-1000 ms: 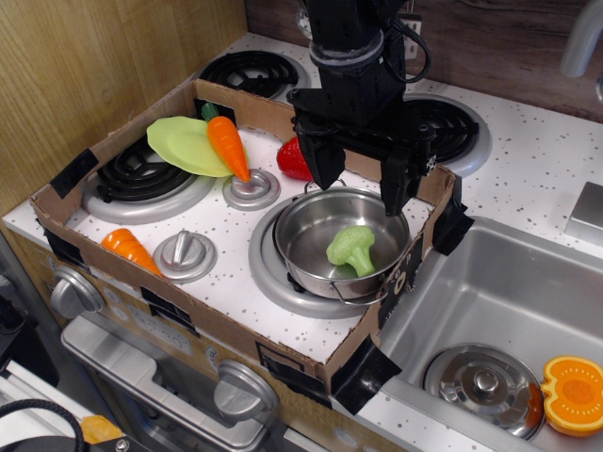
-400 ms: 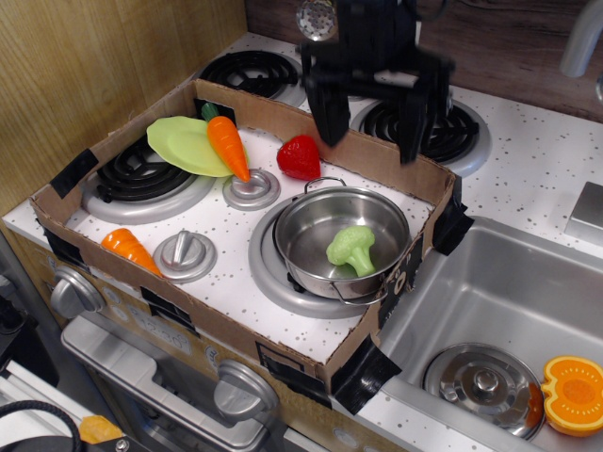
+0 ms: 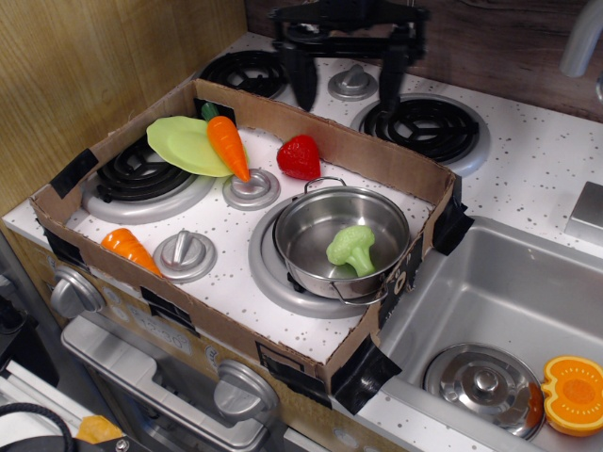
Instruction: Take carrot off plate
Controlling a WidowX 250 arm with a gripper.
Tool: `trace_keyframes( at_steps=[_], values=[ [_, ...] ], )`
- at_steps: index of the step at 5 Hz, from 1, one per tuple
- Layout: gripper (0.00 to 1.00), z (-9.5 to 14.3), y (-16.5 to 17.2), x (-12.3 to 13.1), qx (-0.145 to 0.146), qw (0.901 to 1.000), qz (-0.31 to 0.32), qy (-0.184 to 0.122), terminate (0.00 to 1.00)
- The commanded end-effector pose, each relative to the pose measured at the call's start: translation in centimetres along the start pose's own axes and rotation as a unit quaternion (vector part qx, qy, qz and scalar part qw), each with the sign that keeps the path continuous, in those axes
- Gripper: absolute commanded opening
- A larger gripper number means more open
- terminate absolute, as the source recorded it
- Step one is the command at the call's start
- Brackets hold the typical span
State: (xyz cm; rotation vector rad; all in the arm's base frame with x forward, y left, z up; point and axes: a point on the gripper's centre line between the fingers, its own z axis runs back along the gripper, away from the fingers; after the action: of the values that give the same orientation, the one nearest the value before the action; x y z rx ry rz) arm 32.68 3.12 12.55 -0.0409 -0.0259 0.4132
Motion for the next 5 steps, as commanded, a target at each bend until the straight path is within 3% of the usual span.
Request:
trace_keyframes(
  at_steps=[1,2,3,4,5],
  values=[
    [1.0,0.2,4.5,4.1,0.052,0.9923,0.096,-0.058,0.0],
    [1.0,-1.1,6.1,4.4,0.073,0.9885,0.115,-0.066,0.0],
    [1.0,-3.9,7.5,5.8,0.074,0.9875,0.092,-0.104,0.0],
    [1.0,-5.6,9.0,6.7,0.074,0.9887,0.058,-0.117,0.0],
    [1.0,-5.9,9.8,8.5,0.092,0.9882,0.035,-0.117,0.0]
  ],
)
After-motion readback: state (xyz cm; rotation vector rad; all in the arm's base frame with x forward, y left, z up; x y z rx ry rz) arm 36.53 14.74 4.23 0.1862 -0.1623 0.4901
